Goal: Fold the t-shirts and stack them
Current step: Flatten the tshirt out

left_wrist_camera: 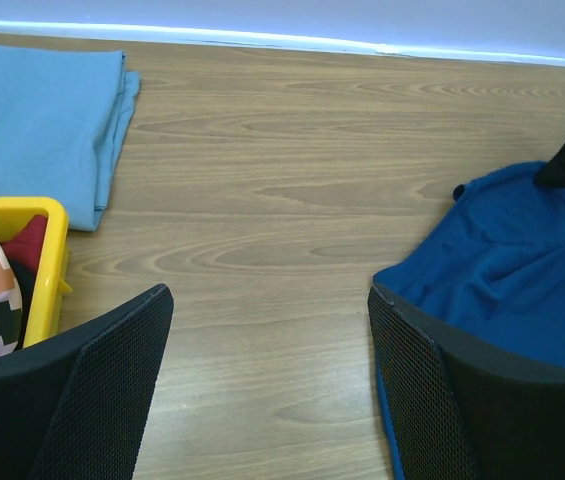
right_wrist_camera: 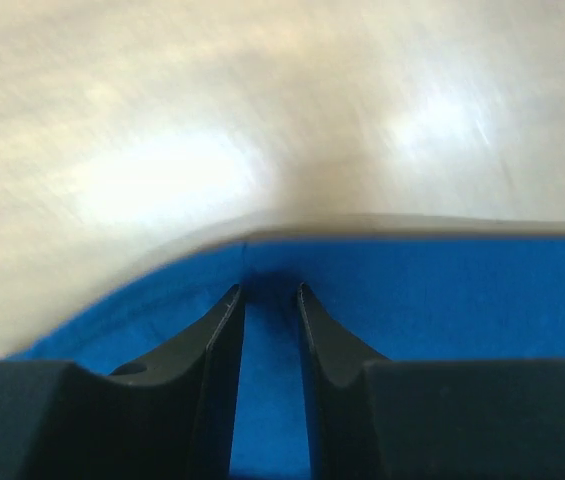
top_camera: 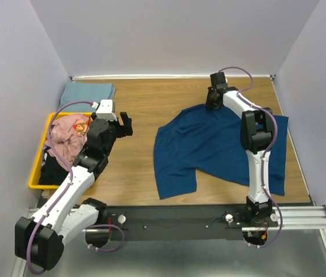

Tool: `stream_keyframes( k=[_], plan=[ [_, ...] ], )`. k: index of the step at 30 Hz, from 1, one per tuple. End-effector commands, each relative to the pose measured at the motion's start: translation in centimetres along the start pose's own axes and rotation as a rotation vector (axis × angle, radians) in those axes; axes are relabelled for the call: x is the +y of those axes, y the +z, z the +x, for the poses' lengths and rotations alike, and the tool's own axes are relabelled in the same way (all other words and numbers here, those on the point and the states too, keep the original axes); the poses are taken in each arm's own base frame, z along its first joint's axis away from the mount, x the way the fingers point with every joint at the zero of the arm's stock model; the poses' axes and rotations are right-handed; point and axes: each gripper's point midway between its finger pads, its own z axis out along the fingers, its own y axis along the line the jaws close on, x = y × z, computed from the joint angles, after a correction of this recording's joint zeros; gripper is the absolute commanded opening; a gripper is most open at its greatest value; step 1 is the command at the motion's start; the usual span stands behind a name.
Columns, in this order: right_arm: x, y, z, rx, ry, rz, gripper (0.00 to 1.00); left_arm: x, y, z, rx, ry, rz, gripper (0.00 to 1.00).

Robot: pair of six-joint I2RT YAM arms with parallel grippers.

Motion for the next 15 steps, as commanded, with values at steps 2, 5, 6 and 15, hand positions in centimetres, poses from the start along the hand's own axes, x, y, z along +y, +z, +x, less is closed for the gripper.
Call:
stream_keyframes(
  k=[2,5,6,15],
  plan=[
    [3.2,5.1,1.9,0.091,-0.014,-0.143,0.34,0.1,0.4,-0.4,-0.004,0.010,0.001,0.86],
    [5.9,6.7,1.0,0.093,-0.001,-0.252,0.34,0.2,0.6,0.0,0.010,0.013,0.001,0.86],
    [7.4,6.7,1.2,0.109,-0.004,-0.319,0.34,0.3,0.7,0.1,0.013,0.013,0.001,0.86],
    [18.2,5.5,1.6,0.113,-0.107,-0.672,0.36,0.3,0.9,0.3,0.022,0.011,0.005,0.86]
  ],
)
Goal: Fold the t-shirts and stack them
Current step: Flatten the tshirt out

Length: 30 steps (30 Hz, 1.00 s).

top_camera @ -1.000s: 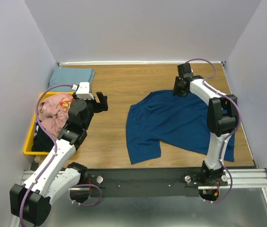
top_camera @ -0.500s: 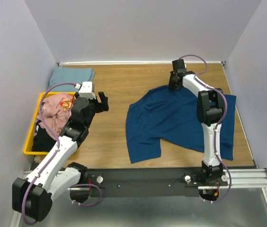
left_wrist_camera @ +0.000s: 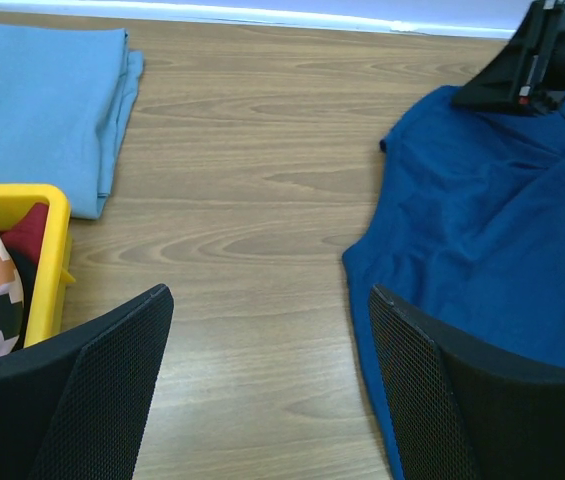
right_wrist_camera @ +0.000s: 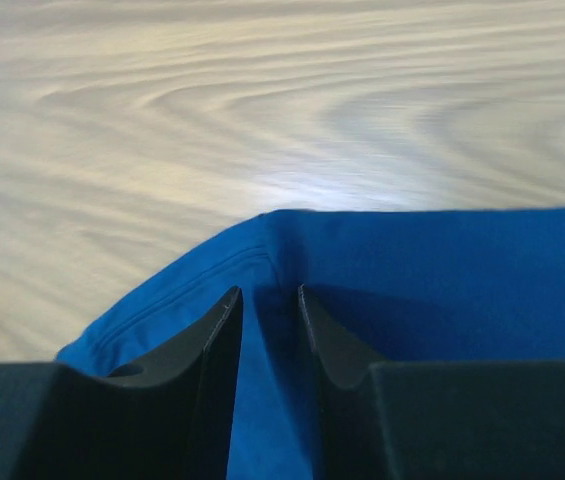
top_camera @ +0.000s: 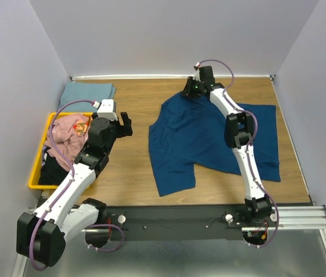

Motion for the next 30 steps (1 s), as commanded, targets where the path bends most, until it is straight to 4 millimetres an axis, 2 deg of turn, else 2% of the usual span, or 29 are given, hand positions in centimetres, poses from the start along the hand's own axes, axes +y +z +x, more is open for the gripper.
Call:
stream_keyframes(
  k=[1,5,6,9,10,12,13,16,17,18,19,20,21,23,24,26,27,28,29,30],
  plan=[
    [5.2,2.5,7.5,0.199,-0.029,-0.181,0.38,-0.4,0.1,-0.8,-0.016,0.001,0.023,0.86],
    [8.5,2.8,9.2,0.224,-0.099,-0.261,0.40,-0.4,0.0,-0.8,-0.017,0.000,0.026,0.86],
    [9.9,2.7,9.8,0.234,-0.120,-0.285,0.41,-0.4,0.1,-0.8,-0.017,-0.001,0.026,0.86],
    [11.8,2.3,9.9,0.229,-0.147,-0.305,0.42,-0.6,0.0,-0.8,-0.015,-0.001,0.035,0.86],
    [12.9,1.7,9.3,0.217,-0.159,-0.320,0.42,-0.7,0.0,-0.7,-0.012,0.000,0.042,0.86],
    [13.4,1.0,8.3,0.194,-0.159,-0.301,0.44,-0.8,0.1,-0.5,-0.004,0.001,0.047,0.86],
    [14.6,-0.5,6.2,0.151,-0.174,-0.299,0.49,-0.9,0.1,-0.3,0.000,0.003,0.054,0.86],
    [14.1,-2.4,3.6,0.079,-0.201,-0.204,0.54,-1.2,0.2,-0.3,0.005,0.002,0.069,0.86],
    [15.0,-4.5,1.6,0.031,-0.229,-0.194,0.55,-1.2,0.2,-0.2,0.007,0.000,0.071,0.86],
    [14.7,-5.5,0.4,-0.005,-0.238,-0.148,0.56,-1.3,0.3,-0.1,0.011,0.001,0.075,0.86],
    [14.8,-6.6,-0.3,-0.026,-0.246,-0.126,0.57,-1.4,0.3,-0.1,0.012,0.001,0.081,0.86],
    [14.8,-8.9,-0.7,-0.037,-0.255,-0.103,0.57,-1.4,0.3,0.0,0.016,0.000,0.084,0.86],
    [14.5,-9.8,-0.8,-0.045,-0.258,-0.074,0.57,-1.5,0.3,-0.1,0.015,0.001,0.085,0.86],
    [14.2,-11.6,0.5,-0.017,-0.264,-0.067,0.57,-1.4,0.2,-0.2,0.011,-0.003,0.083,0.86],
    [13.5,-12.9,2.8,0.035,-0.249,-0.058,0.57,-1.4,0.1,-0.4,0.005,-0.005,0.081,0.86],
    [13.2,-14.5,5.1,0.085,-0.221,-0.063,0.56,-1.2,0.0,-0.6,-0.002,-0.011,0.070,0.86],
    [11.9,-14.6,9.3,0.179,-0.208,-0.044,0.55,-1.3,0.0,-0.7,-0.006,-0.014,0.071,0.86],
    [12.8,-16.3,9.6,0.173,-0.214,-0.062,0.54,-1.1,-0.2,-0.8,-0.013,-0.016,0.063,0.86],
    [12.7,-16.8,11.5,0.210,-0.216,-0.058,0.54,-1.0,-0.2,-1.0,-0.019,-0.020,0.057,0.86],
    [12.8,-17.4,15.1,0.280,-0.231,-0.053,0.54,-0.9,-0.2,-0.9,-0.019,-0.024,0.051,0.86]
  ],
)
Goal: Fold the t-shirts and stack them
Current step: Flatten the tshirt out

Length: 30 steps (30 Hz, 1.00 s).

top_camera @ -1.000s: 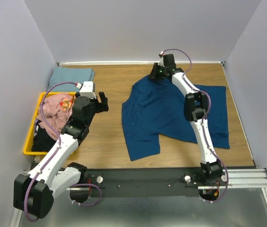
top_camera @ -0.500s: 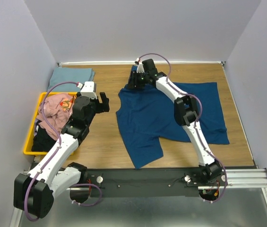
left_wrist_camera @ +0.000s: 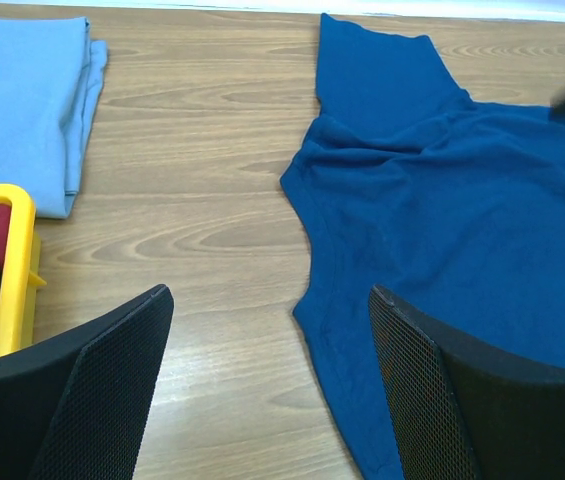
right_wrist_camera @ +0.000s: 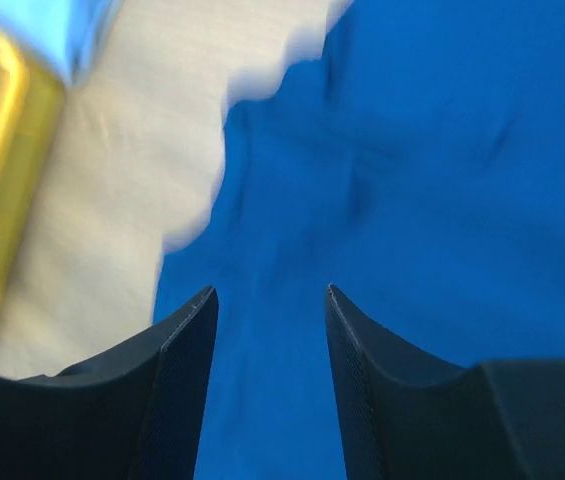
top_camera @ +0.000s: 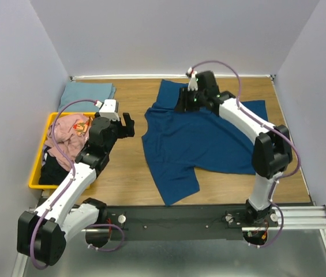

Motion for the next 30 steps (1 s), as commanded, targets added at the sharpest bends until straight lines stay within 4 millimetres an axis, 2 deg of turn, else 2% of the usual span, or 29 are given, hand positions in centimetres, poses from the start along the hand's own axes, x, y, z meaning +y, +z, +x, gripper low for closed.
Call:
stream_keyframes(
  k=[1,2,3,4,5,9,14,18,19,20,24,25,27,30],
  plan=[
    [1.6,-0.8,12.5,0.280,0.002,0.023,0.54,0.4,-0.6,-1.8,-0.056,-0.025,-0.026,0.86],
    [2.4,-1.2,13.8,0.305,-0.011,0.021,0.53,0.6,-0.7,-1.9,-0.060,-0.028,-0.033,0.86],
    [4.2,-1.5,15.6,0.334,-0.048,0.010,0.53,0.8,-0.8,-2.0,-0.065,-0.033,-0.049,0.86],
    [4.5,-1.8,17.8,0.379,-0.059,0.019,0.53,1.4,-1.0,-2.4,-0.082,-0.051,-0.086,0.86],
    [6.2,-2.3,19.1,0.393,-0.096,0.015,0.53,2.0,-1.2,-2.6,-0.089,-0.059,-0.115,0.86],
    [8.0,-2.7,23.1,0.461,-0.170,0.053,0.52,4.0,-2.7,-4.0,-0.164,-0.102,-0.218,0.86],
    [8.8,-1.9,25.9,0.534,-0.245,0.107,0.52,4.8,-3.6,-4.6,-0.203,-0.121,-0.250,0.86],
    [10.0,-1.3,27.3,0.579,-0.296,0.115,0.51,4.7,-3.5,-4.5,-0.199,-0.119,-0.249,0.86],
    [10.3,-1.0,28.6,0.611,-0.311,0.114,0.51,4.7,-3.5,-4.6,-0.198,-0.118,-0.248,0.86],
    [10.6,-1.0,28.9,0.624,-0.317,0.109,0.51,4.8,-3.4,-4.4,-0.192,-0.117,-0.251,0.86],
    [12.6,-1.4,31.5,0.723,-0.362,0.043,0.51,4.7,-3.4,-4.4,-0.191,-0.120,-0.246,0.86],
    [13.9,-1.6,32.0,0.737,-0.372,0.006,0.51,4.6,-3.4,-4.3,-0.187,-0.117,-0.243,0.86],
    [15.0,-2.1,33.1,0.773,-0.400,-0.024,0.51,4.6,-3.3,-4.3,-0.186,-0.117,-0.240,0.86],
    [17.0,-2.2,33.8,0.795,-0.427,-0.067,0.51,4.5,-3.3,-4.2,-0.183,-0.118,-0.238,0.86]
  ],
)
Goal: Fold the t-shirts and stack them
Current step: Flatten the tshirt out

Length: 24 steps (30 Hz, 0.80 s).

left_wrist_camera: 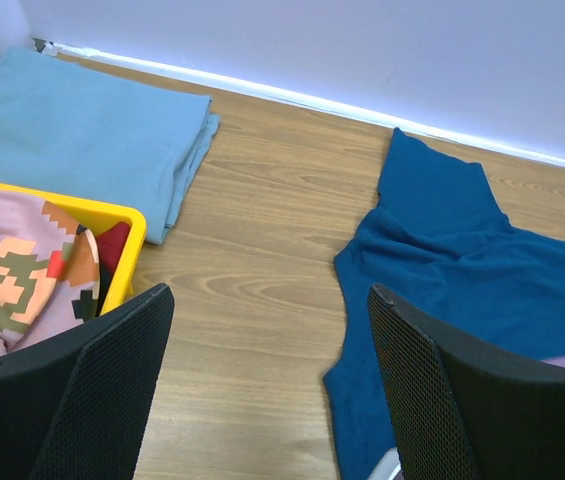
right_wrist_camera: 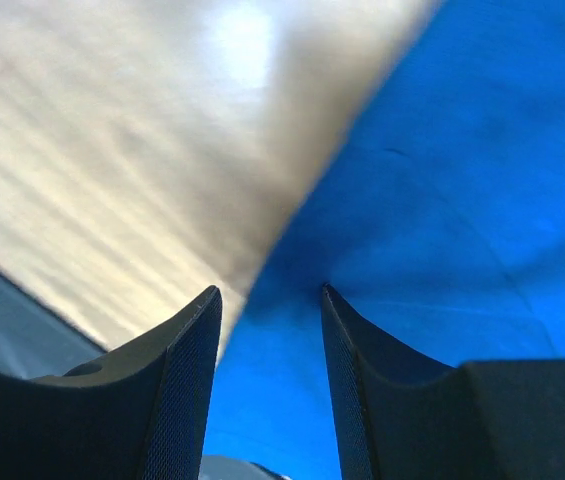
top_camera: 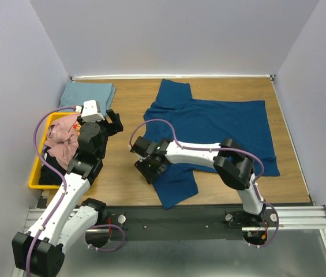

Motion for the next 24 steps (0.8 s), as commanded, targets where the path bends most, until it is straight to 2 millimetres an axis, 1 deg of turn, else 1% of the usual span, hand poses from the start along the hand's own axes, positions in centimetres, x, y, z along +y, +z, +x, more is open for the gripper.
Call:
stream_keyframes(
  k=[1,2,3,4,5,7,9,10,12,13,15,16,20,24],
  plan=[
    [4.0,0.4,2.1,0.102,-0.083,-0.076,0.51,0.7,0.1,0.6,0.009,-0.007,-0.034,0.86],
    [5.3,0.2,1.7,0.095,-0.098,-0.103,0.51,0.7,0.2,0.7,0.012,-0.006,-0.033,0.86],
    [5.7,0.0,1.3,0.089,-0.100,-0.119,0.51,0.7,0.2,0.6,0.011,-0.003,-0.033,0.86],
    [6.6,-0.3,1.2,0.086,-0.111,-0.138,0.51,0.8,0.2,0.7,0.012,-0.002,-0.035,0.86],
    [7.0,-0.6,0.7,0.072,-0.117,-0.148,0.51,0.8,0.1,0.7,0.011,-0.004,-0.038,0.86],
    [7.5,-1.1,0.3,0.061,-0.121,-0.160,0.51,0.9,0.1,0.7,0.010,-0.002,-0.041,0.86],
    [7.3,-1.6,-0.2,0.037,-0.118,-0.143,0.51,1.0,0.2,0.8,0.013,-0.001,-0.046,0.86],
    [6.5,-2.3,-0.9,-0.003,-0.113,-0.088,0.51,1.0,0.2,0.9,0.015,0.000,-0.050,0.86],
    [5.1,-2.9,-1.4,-0.038,-0.092,-0.016,0.49,1.1,0.3,1.0,0.017,0.003,-0.054,0.86],
    [3.3,-2.9,-1.5,-0.057,-0.080,0.063,0.48,1.1,0.3,0.9,0.015,0.003,-0.055,0.86],
    [1.4,-3.4,-1.9,-0.076,-0.045,0.106,0.45,1.1,0.3,0.9,0.014,0.003,-0.056,0.86],
    [0.5,-3.2,-1.5,-0.068,-0.039,0.135,0.45,1.2,0.3,0.8,0.012,0.002,-0.059,0.86],
    [-0.7,-2.3,-1.3,-0.056,-0.029,0.180,0.45,1.3,0.3,0.8,0.011,0.002,-0.063,0.86],
    [-0.4,-1.2,-1.6,-0.045,-0.034,0.166,0.45,1.4,0.1,0.5,0.002,0.000,-0.072,0.86]
  ],
)
